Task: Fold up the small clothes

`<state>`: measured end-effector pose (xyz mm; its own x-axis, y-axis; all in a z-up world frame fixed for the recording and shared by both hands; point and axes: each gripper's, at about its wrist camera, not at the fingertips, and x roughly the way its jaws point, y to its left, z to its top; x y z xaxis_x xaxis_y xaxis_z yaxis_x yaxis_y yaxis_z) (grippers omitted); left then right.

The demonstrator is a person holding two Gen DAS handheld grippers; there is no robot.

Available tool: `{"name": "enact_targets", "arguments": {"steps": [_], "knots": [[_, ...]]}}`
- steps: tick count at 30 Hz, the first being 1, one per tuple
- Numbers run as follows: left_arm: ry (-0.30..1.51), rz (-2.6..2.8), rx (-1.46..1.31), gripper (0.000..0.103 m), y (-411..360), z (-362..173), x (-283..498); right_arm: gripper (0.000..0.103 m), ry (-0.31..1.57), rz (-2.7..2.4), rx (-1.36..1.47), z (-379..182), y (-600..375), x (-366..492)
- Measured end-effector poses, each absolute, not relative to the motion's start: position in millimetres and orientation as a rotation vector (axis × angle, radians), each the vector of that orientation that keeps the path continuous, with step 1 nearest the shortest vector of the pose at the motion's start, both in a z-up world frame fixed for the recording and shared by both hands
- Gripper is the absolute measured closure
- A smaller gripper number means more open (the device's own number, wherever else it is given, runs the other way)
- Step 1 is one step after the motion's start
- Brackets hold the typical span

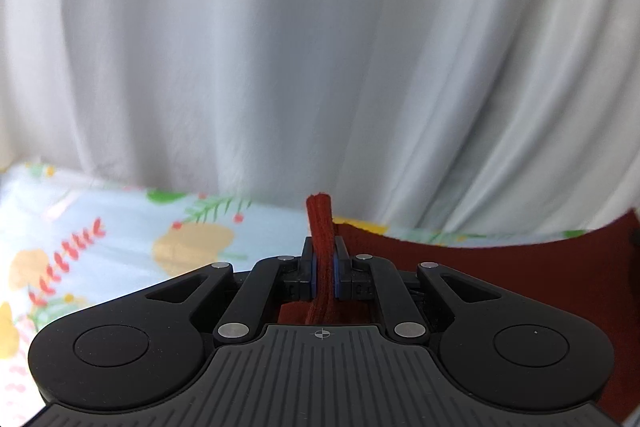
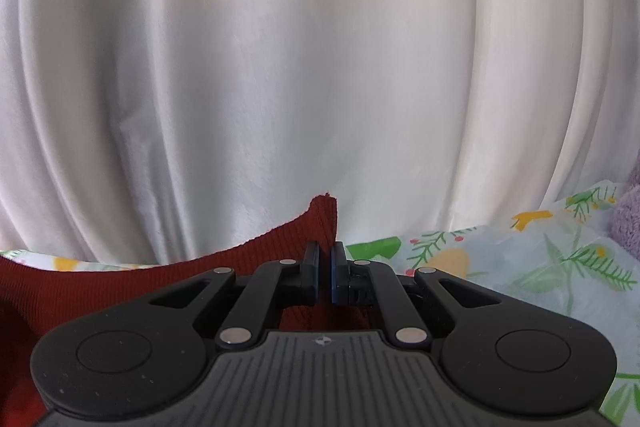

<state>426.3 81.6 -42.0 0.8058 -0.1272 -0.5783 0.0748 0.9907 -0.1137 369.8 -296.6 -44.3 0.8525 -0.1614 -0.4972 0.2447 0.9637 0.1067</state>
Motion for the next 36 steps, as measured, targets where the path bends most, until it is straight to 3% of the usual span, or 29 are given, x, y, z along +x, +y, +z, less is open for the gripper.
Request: {"name": "enact_targets", "arguments": {"steps": [3, 6, 7, 9, 11, 12, 18, 19, 20, 21, 25, 29, 31, 34, 35, 36], "knots": [[0.637, -0.071, -0.134, 0.091, 86.5, -58.2, 430.8, 0.098, 0.507, -0.235, 0.166, -53.8, -295.5, 373.4], [0.632, -0.014, -0.119, 0.065, 90.6, -62.0, 423.7, 0.097, 0.516, -0.285, 0.132, -61.2, -293.3, 373.7], [0.626, -0.013, -0.122, 0.051, 91.9, -61.7, 418.9, 0.095, 0.523, -0.323, 0.126, -62.3, -291.8, 374.2], [0.604, -0.035, -0.155, 0.044, 88.8, -58.0, 408.5, 0.088, 0.535, -0.359, 0.211, -63.3, -288.6, 368.1], [0.602, -0.128, -0.208, 0.023, 74.6, -61.8, 402.4, 0.087, 0.565, -0.199, 0.389, -70.9, -276.9, 364.9], [0.612, -0.186, -0.233, 0.018, 65.4, -66.0, 402.0, 0.087, 0.591, -0.084, 0.477, -78.1, -265.7, 365.9], [0.604, -0.257, -0.249, 0.012, 26.6, -107.3, 415.7, 0.07, 0.67, 0.39, 0.918, -129.3, -222.3, 389.7], [0.605, -0.212, -0.228, 0.012, 26.2, -113.8, 420.1, 0.073, 0.68, 0.364, 0.926, -137.5, -226.6, 395.4], [0.595, -0.178, -0.21, 0.012, 28.6, -121.1, 422.7, 0.092, 0.675, 0.368, 0.952, -146.3, -236.4, 400.8], [0.59, -0.169, -0.213, 0.012, 33.1, -125.9, 424.3, 0.103, 0.667, 0.353, 0.961, -152.1, -249.3, 403.7], [0.567, -0.196, -0.319, 0.011, 53.3, -128.6, 427.1, 0.103, 0.589, 0.153, 0.883, -152.1, -310.1, 397.1], [0.572, -0.207, -0.307, 0.007, 49.1, -124.9, 423.8, 0.103, 0.554, -0.064, 0.606, -138.0, -347.6, 385.5], [0.577, -0.206, -0.288, 0.006, 44.9, -125.1, 425.3, 0.103, 0.563, -0.172, 0.626, -135.4, -360.3, 383.5], [0.582, -0.201, -0.269, 0.005, 42.7, -124.6, 425.2, 0.096, 0.578, -0.259, 0.581, -125.3, -349.5, 372.3], [0.582, -0.2, -0.268, 0.005, 43.0, -124.6, 425.0, 0.091, 0.582, -0.24, 0.533, -119.4, -337.0, 366.6], [0.582, -0.2, -0.268, 0.005, 43.1, -124.3, 424.7, 0.08, 0.561, -0.186, 0.495, -113.8, -324.9, 356.9]]}}
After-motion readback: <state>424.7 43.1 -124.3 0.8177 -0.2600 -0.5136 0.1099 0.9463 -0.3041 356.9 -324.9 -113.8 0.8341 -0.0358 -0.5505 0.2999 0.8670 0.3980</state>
